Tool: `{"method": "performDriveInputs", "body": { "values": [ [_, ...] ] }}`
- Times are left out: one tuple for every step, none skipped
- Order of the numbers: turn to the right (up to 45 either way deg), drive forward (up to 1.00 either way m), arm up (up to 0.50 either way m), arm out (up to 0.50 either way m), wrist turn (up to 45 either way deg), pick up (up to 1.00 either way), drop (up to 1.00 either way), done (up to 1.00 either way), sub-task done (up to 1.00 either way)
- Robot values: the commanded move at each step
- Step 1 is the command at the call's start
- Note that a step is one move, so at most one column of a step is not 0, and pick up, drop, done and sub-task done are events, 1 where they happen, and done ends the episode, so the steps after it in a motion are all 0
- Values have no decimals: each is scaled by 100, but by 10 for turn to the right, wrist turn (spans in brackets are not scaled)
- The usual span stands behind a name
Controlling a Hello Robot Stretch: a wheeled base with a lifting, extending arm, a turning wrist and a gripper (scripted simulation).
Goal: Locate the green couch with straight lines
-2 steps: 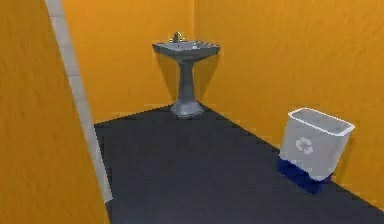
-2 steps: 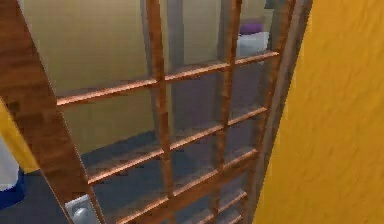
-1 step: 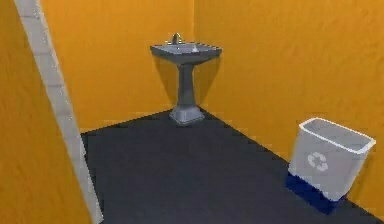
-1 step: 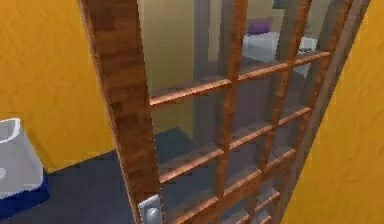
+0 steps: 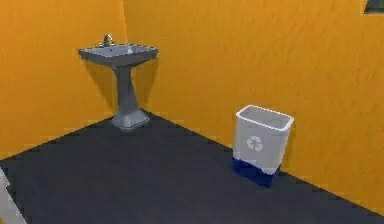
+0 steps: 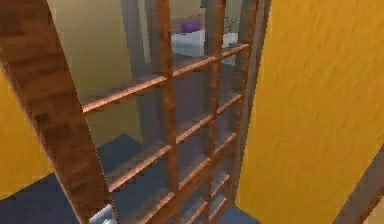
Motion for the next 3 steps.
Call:
{"method": "performDriveInputs", "body": {
  "values": [
    [0,35,0,0,0,0,0,0,0],
    [210,0,0,0,0,0,0,0,0],
    [0,5,0,0,0,0,0,0,0]
  ]
}}
